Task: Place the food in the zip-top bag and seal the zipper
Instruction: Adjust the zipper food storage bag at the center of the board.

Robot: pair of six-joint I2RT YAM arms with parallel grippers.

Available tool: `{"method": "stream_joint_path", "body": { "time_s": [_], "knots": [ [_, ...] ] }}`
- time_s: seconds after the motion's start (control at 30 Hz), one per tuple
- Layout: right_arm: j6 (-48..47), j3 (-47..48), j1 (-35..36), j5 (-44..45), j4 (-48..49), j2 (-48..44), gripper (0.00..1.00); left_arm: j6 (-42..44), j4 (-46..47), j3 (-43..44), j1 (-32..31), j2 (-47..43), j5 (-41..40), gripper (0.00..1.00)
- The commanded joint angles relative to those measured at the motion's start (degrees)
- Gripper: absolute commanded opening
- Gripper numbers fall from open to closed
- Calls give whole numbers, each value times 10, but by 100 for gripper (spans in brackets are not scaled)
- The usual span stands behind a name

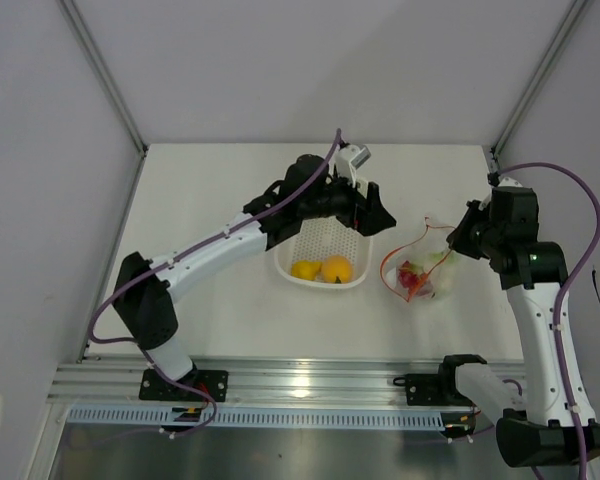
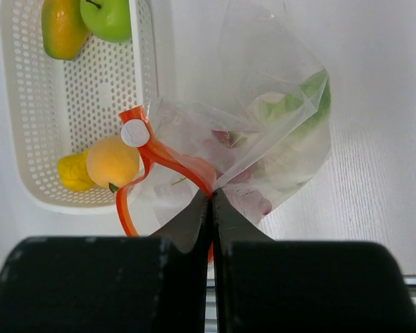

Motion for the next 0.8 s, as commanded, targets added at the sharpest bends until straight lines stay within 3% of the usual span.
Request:
{"method": "stream_joint_path", "body": {
  "time_s": [0.0,0.13,0.23,0.43,0.57,0.6,0.77],
  "knots": [
    [3,6,-2,-8,28,0,0,39,8,11,28,-22,-102,99],
    [1,5,-1,-9,32,4,0,36,-105,88,78,24,-131,99],
    [1,2,-2,-11,37,8,0,57,-121,100,103,53,-125,99],
    [-2,2,-1,-14,42,20,0,173,-155,164,134,126,-85,95],
    [-6,-1,-2,-10,47,23,0,262,-280,283,150,215,-27,91],
    [-8,-4,-1,-11,49,24,0,279,-320,330,150,230,-33,91],
    [-7,-16,-2,-17,62,31,0,327,-355,360,153,284,-93,92]
  ]
}}
